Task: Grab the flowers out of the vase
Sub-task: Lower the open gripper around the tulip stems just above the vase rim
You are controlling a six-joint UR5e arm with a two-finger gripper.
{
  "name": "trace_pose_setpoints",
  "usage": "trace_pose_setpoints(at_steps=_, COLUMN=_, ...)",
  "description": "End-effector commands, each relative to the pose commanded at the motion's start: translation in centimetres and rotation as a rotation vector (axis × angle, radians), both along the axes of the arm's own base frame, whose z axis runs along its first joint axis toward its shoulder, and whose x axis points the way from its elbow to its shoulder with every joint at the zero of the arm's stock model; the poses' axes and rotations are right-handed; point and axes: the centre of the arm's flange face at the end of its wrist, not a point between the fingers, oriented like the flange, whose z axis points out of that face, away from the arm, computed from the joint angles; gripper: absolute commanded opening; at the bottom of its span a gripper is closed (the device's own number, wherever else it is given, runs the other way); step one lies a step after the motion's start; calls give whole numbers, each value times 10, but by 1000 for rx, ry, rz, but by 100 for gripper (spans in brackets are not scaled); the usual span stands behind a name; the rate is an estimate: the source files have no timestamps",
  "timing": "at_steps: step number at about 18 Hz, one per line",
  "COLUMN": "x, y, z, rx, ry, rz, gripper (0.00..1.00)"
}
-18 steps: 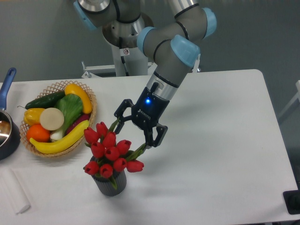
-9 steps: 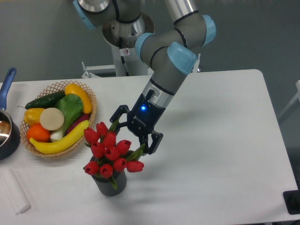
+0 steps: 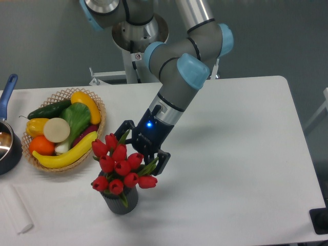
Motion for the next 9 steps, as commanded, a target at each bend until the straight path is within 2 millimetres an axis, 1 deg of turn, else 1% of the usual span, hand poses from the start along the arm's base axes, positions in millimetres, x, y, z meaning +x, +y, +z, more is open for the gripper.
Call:
trace_pose_setpoints(at_steps=6, x=-1, y=2, z=2, rx=-2, ry=-13, rz=12, gripper=100)
trace_pose_setpoints(at_steps=9, x=-2, y=11, z=-1, rx=-1, ry=-15, rz=3, gripper=100)
